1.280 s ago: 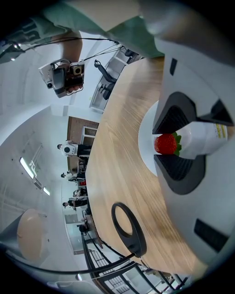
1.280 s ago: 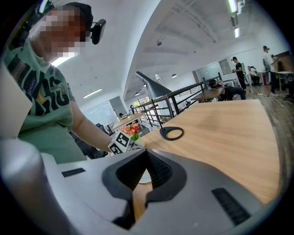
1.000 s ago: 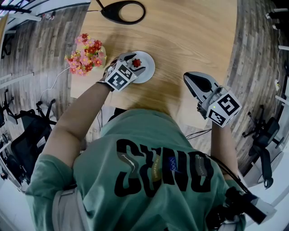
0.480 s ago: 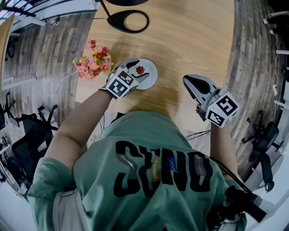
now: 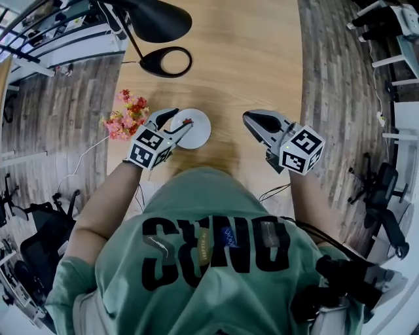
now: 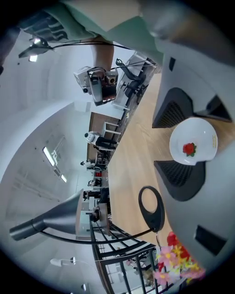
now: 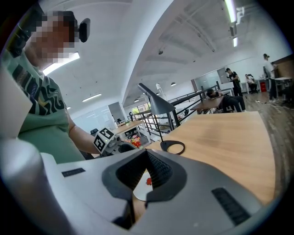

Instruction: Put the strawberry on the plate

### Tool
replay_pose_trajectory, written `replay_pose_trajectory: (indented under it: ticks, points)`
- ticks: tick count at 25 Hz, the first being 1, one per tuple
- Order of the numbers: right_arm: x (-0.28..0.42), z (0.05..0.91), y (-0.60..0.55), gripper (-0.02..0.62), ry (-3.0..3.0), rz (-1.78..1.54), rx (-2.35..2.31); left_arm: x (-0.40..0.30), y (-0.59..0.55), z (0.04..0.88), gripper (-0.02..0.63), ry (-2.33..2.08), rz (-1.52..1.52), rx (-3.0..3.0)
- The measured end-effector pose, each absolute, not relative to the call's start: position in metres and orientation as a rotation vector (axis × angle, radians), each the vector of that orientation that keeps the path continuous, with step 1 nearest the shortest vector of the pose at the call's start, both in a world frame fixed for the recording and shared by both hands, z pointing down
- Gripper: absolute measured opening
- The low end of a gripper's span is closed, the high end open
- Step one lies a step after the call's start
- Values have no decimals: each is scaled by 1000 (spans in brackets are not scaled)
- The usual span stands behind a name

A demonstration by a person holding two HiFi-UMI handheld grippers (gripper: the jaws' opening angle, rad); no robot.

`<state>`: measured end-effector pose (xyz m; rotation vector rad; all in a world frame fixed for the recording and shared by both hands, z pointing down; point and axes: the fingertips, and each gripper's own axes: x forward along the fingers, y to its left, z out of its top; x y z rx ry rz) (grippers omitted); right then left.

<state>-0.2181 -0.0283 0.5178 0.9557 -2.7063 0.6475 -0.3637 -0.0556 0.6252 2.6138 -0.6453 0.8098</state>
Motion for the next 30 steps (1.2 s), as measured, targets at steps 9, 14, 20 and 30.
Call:
replay_pose_trajectory:
  ticks: [9,14,20,30]
  points:
    - [-216,488,-30,6,-2715,633,1040,-403,-63,549,113,-827,516,2654]
    - [-219,467,-25,6,-2740,619,1061,-429,-69,500,53,-935,342,2656]
    - [-217,444,-18,6,-2748,553,1071,-435,-60,468,5,-965,195,2655]
    - [-222,389,-2,6,-2827,428,1093,-422,-40,417,5,-884,87,2753]
